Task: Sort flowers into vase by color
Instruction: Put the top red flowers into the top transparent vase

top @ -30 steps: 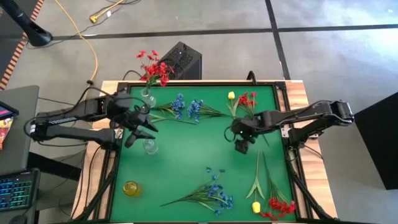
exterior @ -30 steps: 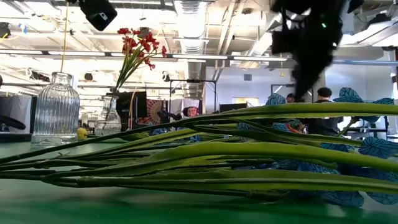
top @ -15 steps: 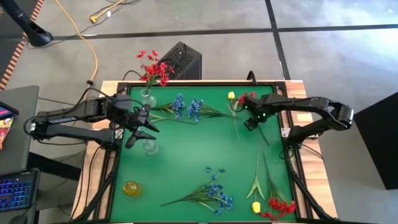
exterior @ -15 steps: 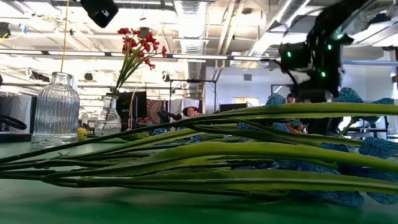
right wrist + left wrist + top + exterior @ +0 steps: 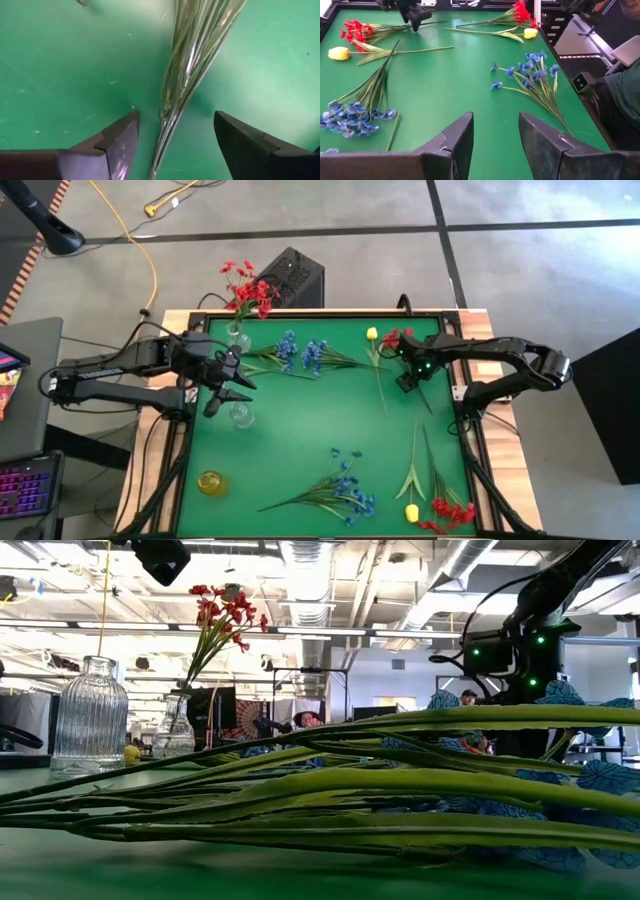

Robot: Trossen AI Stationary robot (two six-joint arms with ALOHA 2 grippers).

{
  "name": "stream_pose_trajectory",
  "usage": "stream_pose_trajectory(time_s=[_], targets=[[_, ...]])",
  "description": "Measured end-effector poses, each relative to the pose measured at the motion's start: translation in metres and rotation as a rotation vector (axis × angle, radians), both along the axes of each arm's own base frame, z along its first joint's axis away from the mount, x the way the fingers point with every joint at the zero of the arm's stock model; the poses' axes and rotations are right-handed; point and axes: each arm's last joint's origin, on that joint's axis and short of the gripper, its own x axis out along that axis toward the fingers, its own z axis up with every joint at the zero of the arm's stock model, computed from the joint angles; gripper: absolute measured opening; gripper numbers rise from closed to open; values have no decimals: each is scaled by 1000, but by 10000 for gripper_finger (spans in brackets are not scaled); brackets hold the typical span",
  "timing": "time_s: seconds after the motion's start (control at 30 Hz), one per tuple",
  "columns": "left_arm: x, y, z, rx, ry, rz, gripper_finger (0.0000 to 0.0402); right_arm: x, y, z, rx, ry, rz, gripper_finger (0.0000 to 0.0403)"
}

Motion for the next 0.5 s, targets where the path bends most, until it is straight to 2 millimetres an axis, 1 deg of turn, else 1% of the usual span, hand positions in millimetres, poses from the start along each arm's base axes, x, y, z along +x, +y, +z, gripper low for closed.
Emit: stream_pose_trajectory(time_s=[0.1,0.2,0.3,0.5], targets=[[0,0,0,-1,0,0,144,0,0,0,1,0,-9,253],[0,0,0,-2,0,1,144,1,2,0,3,0,-7,214],[0,0,0,-9,2,5,144,1,4,0,8,3,-13,166],[0,0,0,-11,3,6,144,4,11,0,17,14,-2,56]])
